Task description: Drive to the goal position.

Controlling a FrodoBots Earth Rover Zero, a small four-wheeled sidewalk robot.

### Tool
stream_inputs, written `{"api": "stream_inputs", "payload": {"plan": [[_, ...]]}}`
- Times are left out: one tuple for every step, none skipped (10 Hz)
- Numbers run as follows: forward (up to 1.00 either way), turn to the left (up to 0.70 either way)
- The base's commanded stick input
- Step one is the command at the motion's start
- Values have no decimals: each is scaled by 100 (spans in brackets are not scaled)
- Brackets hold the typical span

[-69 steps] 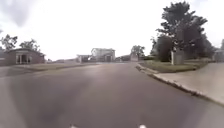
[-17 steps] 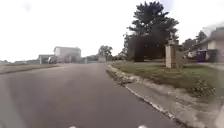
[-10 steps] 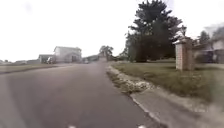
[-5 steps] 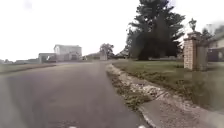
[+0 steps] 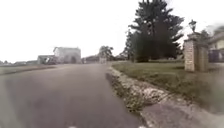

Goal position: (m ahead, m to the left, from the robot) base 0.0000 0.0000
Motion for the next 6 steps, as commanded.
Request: {"api": "stream_inputs", "payload": {"plan": [[9,0],[8,0],[8,0],[8,0],[8,0],[8,0]]}}
